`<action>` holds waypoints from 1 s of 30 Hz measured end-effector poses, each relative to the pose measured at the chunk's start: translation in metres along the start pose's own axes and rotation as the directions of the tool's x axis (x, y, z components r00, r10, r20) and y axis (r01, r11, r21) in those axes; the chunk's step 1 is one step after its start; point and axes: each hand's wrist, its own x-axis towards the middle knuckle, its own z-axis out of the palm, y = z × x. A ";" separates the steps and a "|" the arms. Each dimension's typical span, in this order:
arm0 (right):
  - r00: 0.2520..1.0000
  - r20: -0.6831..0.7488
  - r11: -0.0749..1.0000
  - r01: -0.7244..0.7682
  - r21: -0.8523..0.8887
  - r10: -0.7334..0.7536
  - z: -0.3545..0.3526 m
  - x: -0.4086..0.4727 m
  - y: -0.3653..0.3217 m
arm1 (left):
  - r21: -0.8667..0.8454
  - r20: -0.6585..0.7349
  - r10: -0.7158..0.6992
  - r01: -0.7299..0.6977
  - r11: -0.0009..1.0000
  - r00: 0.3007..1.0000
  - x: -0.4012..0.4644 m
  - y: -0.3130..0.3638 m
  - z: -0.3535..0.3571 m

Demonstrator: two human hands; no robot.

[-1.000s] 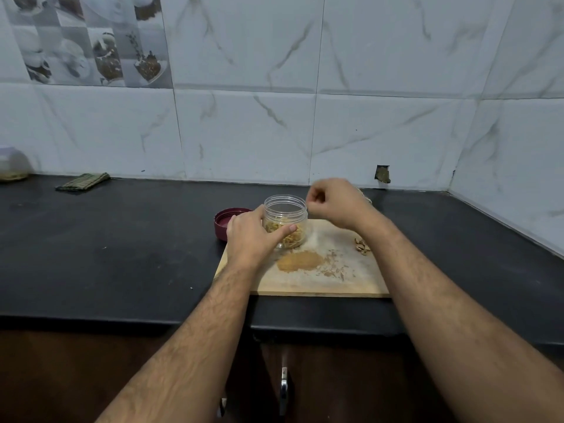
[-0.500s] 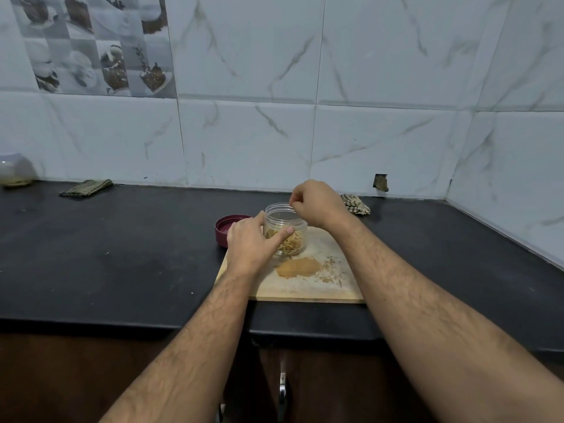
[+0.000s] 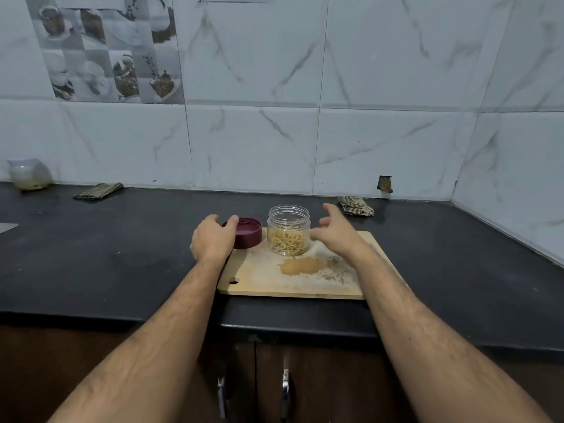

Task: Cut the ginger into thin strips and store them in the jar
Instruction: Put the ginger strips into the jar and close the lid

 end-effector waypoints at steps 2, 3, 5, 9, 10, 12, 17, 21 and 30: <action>0.993 0.109 0.999 -0.043 0.001 0.042 0.008 -0.002 0.003 | 0.114 0.074 -0.125 0.116 0.987 0.989 0.004 -0.001 -0.002; 0.991 0.125 0.999 -0.049 -0.004 0.049 0.012 -0.001 0.004 | 0.132 0.101 -0.157 0.143 0.981 0.982 0.006 -0.002 -0.002; 0.993 0.108 0.999 -0.043 -0.011 0.043 0.019 0.001 0.005 | 0.120 0.127 -0.180 0.165 0.979 0.975 0.012 -0.004 -0.001; 0.997 0.069 1.000 -0.030 -0.007 0.030 0.035 0.010 0.006 | 0.051 0.168 -0.224 0.219 0.974 0.960 0.022 -0.005 0.000; 0.998 0.060 1.000 -0.022 -0.022 0.023 0.038 0.011 0.007 | 0.033 0.183 -0.233 0.231 0.972 0.955 0.023 -0.004 -0.001; 1.000 0.025 0.998 0.015 -0.056 -0.014 0.043 0.011 0.009 | -0.013 0.221 -0.245 0.254 0.967 0.944 0.026 -0.004 -0.001; 0.998 -0.021 0.995 0.057 -0.079 -0.058 0.040 0.006 0.009 | -0.323 0.294 -0.226 0.319 0.891 0.929 0.034 -0.008 0.003; 0.994 -0.028 0.991 0.099 -0.093 -0.102 0.033 0.004 0.011 | -0.493 0.280 -0.102 0.234 0.838 0.955 0.030 0.005 -0.001; 0.990 -0.082 0.991 0.104 -0.087 -0.111 0.038 -0.003 0.019 | -0.549 0.232 0.379 -0.201 0.811 0.896 -0.002 0.055 -0.003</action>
